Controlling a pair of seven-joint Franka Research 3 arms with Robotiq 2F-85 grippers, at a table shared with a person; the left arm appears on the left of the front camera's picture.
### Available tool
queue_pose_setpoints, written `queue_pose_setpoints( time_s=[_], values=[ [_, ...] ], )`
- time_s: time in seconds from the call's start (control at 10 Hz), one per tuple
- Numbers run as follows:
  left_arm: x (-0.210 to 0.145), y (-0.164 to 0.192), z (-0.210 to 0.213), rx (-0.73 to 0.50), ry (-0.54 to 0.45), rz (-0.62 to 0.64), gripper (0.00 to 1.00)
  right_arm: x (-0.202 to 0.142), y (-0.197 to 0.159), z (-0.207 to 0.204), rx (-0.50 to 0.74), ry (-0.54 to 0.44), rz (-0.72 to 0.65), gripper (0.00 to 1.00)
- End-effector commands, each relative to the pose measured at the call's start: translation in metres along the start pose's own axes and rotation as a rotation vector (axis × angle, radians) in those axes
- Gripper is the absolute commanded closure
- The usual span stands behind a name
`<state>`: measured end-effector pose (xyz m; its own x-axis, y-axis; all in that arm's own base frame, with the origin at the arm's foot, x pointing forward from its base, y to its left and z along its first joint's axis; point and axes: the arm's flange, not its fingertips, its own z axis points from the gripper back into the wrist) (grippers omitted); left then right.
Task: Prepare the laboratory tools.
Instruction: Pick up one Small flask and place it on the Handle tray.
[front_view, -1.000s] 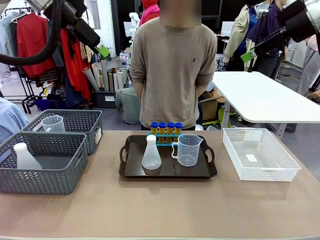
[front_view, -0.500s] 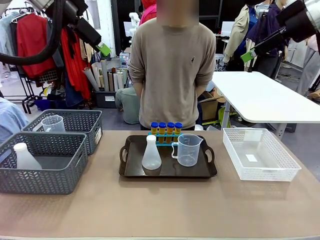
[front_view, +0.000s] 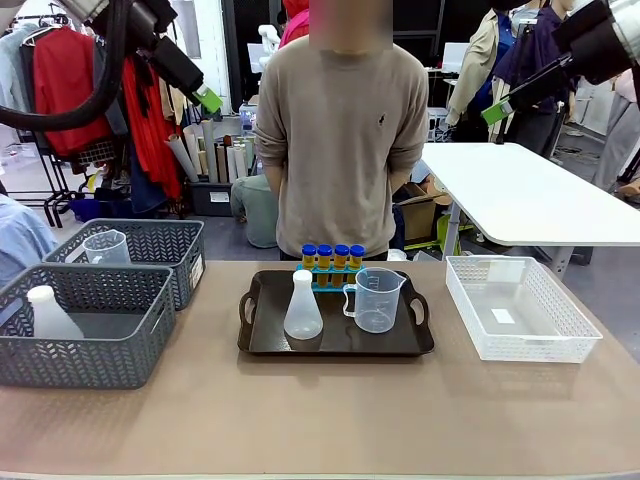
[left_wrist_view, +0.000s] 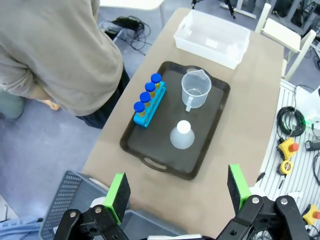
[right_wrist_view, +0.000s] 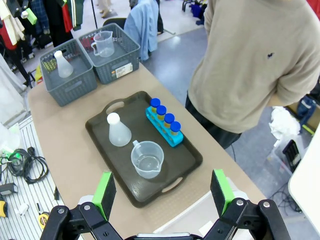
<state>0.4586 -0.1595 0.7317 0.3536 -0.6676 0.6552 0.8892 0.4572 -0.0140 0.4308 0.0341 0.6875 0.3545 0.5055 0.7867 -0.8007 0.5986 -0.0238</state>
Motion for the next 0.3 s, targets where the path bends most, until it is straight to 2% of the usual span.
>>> queue_pose_setpoints(
  time_s=[0.0,0.2],
  values=[
    [-0.0006,-0.0009,0.0013,-0.003,0.002,-0.001,0.00,-0.0002,0.0007,-0.0006,0.008,-0.014,0.001,0.00],
    [-0.0006,-0.0009,0.0013,-0.003,0.002,-0.001,0.00,-0.0002,0.0007,-0.0006,0.008,-0.014,0.001,0.00]
  ],
)
